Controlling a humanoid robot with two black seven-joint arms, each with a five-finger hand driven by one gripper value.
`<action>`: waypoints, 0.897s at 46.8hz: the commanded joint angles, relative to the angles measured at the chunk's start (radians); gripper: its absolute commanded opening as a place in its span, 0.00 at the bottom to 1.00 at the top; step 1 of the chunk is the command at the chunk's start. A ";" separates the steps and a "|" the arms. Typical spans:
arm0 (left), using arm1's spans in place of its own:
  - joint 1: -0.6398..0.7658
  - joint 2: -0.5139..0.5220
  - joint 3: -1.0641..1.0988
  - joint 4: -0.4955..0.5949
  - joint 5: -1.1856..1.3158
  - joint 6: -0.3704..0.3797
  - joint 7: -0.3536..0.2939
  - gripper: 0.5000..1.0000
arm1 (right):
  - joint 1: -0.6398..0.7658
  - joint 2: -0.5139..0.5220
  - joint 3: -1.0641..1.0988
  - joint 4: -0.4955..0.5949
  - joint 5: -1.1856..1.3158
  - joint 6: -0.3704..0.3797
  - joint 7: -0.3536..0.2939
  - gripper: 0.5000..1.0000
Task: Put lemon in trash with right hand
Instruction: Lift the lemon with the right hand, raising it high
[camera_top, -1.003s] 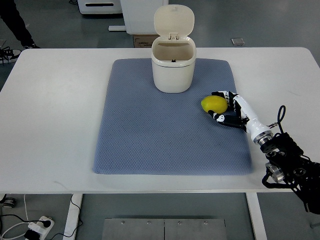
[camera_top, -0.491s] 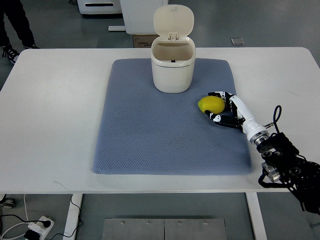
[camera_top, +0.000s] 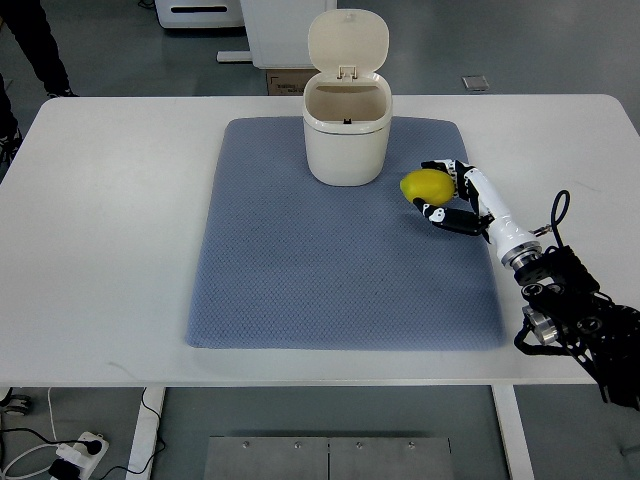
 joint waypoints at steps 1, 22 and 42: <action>0.000 0.000 0.000 0.000 0.000 0.000 0.000 1.00 | 0.028 -0.006 0.000 0.000 0.000 0.002 -0.018 0.00; 0.000 0.000 0.000 0.000 0.000 0.000 0.000 1.00 | 0.218 -0.119 -0.061 0.000 0.003 0.056 -0.083 0.00; 0.000 0.000 0.000 0.000 0.000 0.000 0.000 1.00 | 0.426 -0.138 -0.206 0.000 0.003 0.072 -0.129 0.00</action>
